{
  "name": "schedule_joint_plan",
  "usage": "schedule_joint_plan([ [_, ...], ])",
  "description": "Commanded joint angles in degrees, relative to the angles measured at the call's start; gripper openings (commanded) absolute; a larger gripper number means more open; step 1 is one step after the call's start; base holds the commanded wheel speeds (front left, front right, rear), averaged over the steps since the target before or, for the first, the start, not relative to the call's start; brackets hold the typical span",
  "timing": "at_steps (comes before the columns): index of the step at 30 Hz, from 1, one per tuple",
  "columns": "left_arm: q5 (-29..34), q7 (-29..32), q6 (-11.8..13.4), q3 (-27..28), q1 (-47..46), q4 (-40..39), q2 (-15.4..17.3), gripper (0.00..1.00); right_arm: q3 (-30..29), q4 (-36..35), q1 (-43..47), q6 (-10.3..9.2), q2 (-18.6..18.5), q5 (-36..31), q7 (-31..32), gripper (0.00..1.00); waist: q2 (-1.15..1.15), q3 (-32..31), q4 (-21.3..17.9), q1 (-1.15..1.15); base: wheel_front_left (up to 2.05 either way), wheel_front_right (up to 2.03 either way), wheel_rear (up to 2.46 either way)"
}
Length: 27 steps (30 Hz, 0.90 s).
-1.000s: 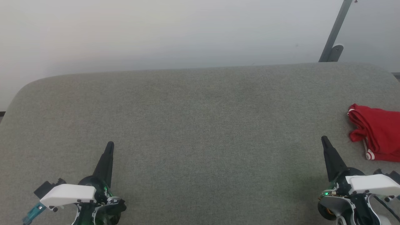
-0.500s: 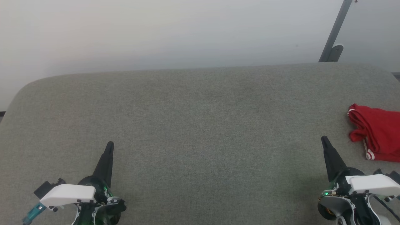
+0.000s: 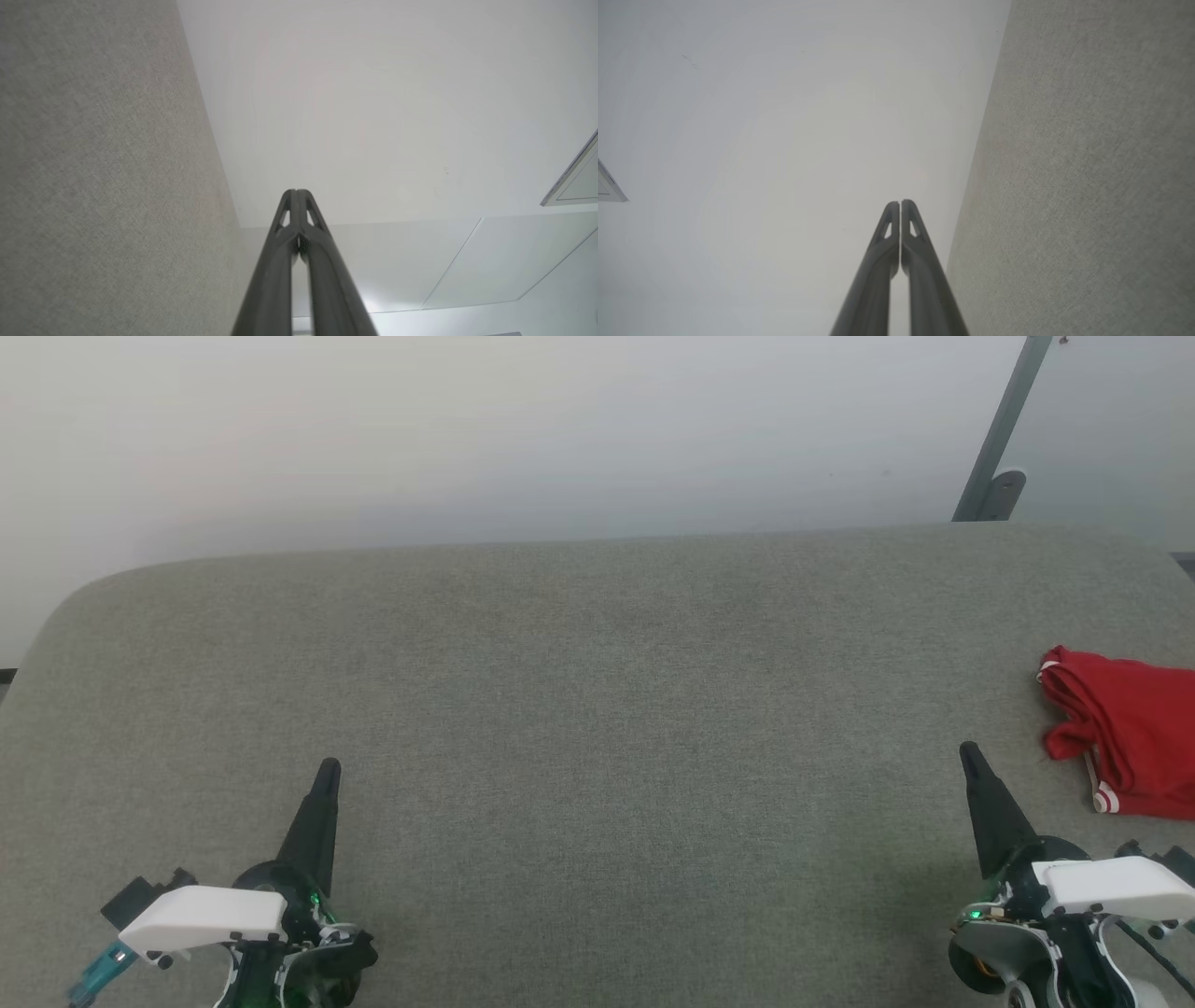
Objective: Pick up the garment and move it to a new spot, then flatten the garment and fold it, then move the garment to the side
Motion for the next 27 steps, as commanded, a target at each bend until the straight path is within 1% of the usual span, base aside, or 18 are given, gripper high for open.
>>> schedule_joint_plan([
  [1,0.04,0.22,-0.16,0.24,-0.68,-0.03,-0.14,0.00,-0.04,0.09,-0.33,-0.02,0.21,0.24,0.13,0.00,0.00,0.00,0.00,0.00,0.00,0.00,0.00],
  [27,0.10,0.22,-0.16,0.27,-0.69,-0.04,-0.18,0.00,-0.04,0.08,-0.33,-0.02,0.20,0.25,0.12,0.00,0.00,0.00,0.00,0.00,0.00,0.00,0.00],
])
